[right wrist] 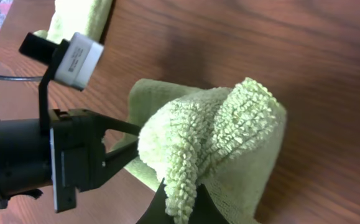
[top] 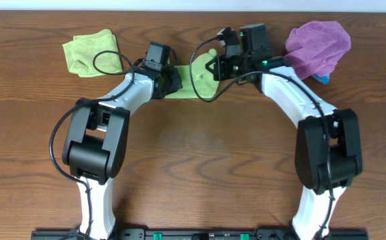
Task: Fold the cloth
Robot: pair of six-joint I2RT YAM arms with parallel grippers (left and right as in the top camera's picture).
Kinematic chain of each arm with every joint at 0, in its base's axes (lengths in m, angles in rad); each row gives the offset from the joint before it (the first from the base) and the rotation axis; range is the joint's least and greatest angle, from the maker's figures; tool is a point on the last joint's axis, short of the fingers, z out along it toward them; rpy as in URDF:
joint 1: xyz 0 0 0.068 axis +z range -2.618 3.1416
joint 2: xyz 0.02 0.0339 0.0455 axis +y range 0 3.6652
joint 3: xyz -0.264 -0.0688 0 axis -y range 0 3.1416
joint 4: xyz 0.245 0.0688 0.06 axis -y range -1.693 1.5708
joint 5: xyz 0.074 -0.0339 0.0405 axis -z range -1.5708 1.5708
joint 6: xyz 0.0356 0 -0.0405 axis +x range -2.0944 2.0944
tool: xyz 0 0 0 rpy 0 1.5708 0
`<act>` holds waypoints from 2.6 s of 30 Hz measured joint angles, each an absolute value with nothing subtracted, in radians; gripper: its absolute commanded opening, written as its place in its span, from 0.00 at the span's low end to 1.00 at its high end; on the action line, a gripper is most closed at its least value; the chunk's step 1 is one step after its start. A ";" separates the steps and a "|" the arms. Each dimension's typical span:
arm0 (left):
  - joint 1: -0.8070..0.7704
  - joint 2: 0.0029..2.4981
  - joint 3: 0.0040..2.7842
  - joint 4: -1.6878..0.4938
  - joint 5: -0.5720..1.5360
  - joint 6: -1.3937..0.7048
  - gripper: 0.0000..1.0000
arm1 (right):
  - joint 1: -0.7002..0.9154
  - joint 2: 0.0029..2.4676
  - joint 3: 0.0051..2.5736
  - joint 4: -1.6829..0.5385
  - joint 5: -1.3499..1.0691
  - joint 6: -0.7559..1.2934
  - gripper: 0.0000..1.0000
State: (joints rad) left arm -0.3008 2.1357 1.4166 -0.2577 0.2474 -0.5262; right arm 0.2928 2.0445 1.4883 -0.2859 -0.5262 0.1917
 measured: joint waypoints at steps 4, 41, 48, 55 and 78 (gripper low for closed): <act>-0.291 2.136 1.417 -0.259 0.247 -0.519 0.06 | 0.320 2.045 1.488 -0.284 -0.514 0.201 0.02; -0.157 1.966 1.422 -0.334 0.224 -0.394 0.06 | 0.442 2.139 1.500 -0.213 -0.382 0.282 0.01; -0.157 1.966 1.422 -0.334 0.224 -0.392 0.06 | 0.444 2.141 1.517 -0.174 -0.373 0.304 0.01; -0.157 1.966 1.422 -0.335 0.224 -0.392 0.06 | 0.451 2.165 1.526 -0.160 -0.373 0.329 0.09; -0.098 1.966 1.422 -0.336 0.221 -0.392 0.06 | 0.524 2.173 1.599 -0.103 -0.495 0.353 0.43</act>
